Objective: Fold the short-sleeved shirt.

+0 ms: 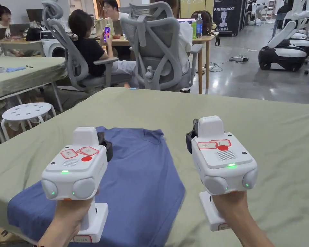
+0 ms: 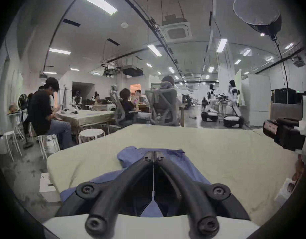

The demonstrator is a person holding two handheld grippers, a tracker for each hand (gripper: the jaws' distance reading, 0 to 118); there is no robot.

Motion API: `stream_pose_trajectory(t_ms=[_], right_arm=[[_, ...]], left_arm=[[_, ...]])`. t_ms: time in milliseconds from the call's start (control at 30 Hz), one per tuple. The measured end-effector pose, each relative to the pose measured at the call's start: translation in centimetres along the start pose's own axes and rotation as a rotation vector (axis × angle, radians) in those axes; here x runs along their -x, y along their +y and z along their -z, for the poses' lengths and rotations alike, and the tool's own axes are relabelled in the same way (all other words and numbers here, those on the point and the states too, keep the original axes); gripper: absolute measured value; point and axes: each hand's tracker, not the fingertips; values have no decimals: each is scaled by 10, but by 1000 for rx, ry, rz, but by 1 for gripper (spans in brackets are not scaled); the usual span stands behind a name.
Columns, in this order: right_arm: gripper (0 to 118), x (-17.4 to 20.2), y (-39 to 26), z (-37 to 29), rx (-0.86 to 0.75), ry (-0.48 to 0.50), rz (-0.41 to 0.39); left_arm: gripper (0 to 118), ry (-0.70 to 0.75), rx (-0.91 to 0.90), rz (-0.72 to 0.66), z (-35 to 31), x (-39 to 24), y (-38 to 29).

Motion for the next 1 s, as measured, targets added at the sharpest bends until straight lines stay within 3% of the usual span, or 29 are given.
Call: stream_pose_trajectory(t_ms=[133, 167, 200, 233, 267, 300, 333, 467, 667, 767, 800, 833, 867, 1000], right_arm=[[0, -5, -4, 3, 9, 2, -22], [0, -7, -12, 7, 13, 4, -25], [0, -10, -16, 11, 18, 4, -31], [0, -12, -19, 14, 23, 3, -34], [0, -15, -24, 20, 31, 1, -37], [0, -18, -32, 26, 38, 2, -37], [0, -22, -37, 32, 47, 4, -31], [0, -34, -56, 54, 95, 7, 6], [0, -45, -90, 85, 159, 21, 25], [0, -49, -105, 89, 174, 29, 25], [0, -50, -107, 89, 180, 30, 26], [0, -50, -107, 88, 186, 30, 29], [0, -51, -108, 88, 191, 28, 36], [0, -54, -107, 75, 197, 31, 58]], left_arm=[[0, -153, 172, -63, 59, -14, 13], [8, -182, 234, -104, 81, -18, 15], [32, -192, 268, -122, 100, -25, 15], [82, -204, 313, -121, 120, -32, 15], [116, -220, 351, -110, 144, -40, 11], [115, -243, 406, -89, 167, -46, 5], [105, -256, 446, -82, 184, -50, -2], [104, -201, 544, -7, 266, -78, -36], [100, -193, 692, 47, 305, -103, -84], [82, -159, 684, 67, 304, -104, -93], [67, -180, 673, 81, 302, -104, -86], [20, -176, 640, 85, 298, -103, -80], [1, -120, 623, 98, 297, -100, -77], [1, -141, 607, 48, 286, -82, -71]])
